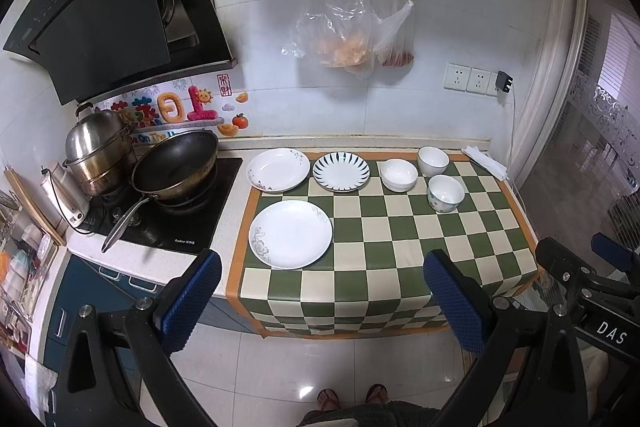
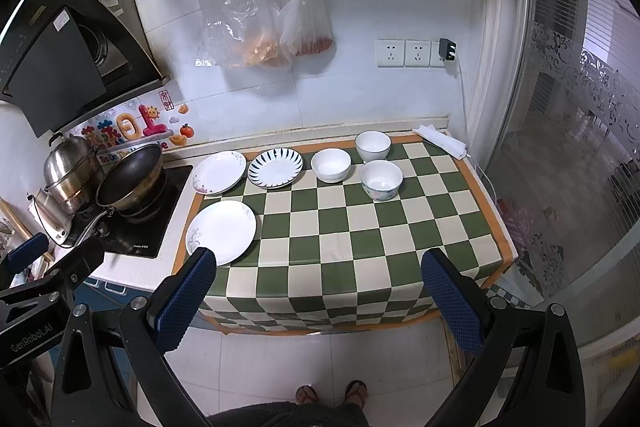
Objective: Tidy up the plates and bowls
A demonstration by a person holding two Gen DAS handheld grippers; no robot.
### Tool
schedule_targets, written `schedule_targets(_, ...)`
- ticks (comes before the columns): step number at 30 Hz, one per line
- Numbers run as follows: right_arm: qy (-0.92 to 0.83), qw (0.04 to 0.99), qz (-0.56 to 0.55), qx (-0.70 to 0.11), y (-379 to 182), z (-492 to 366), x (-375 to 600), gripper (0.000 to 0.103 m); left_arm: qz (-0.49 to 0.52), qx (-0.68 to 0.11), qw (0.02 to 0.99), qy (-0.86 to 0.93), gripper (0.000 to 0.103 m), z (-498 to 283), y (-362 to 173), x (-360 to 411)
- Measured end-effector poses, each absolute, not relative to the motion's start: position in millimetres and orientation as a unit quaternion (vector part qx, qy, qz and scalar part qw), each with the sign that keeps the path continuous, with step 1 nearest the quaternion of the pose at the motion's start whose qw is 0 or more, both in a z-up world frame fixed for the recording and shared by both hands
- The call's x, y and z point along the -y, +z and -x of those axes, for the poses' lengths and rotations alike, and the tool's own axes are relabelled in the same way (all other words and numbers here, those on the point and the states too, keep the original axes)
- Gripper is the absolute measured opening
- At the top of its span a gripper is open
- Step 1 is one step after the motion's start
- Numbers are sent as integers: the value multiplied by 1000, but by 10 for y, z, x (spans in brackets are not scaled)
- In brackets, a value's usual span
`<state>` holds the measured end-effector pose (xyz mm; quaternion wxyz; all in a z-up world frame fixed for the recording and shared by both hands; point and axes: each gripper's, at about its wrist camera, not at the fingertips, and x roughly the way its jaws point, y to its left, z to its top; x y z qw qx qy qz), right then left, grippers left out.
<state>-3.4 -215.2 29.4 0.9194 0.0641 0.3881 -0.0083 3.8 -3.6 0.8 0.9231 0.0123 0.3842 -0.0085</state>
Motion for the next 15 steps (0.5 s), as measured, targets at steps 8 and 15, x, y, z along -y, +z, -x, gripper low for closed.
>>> schedule_targets(8,-8,920,-64,-388,286,45,2151,103,-12,-388,921,-9,103,-93,117,66)
schedule_targets(15,-10,920,-62,-386,324,22,2156,103,-11,-384,923,-8,103,-157,179,81)
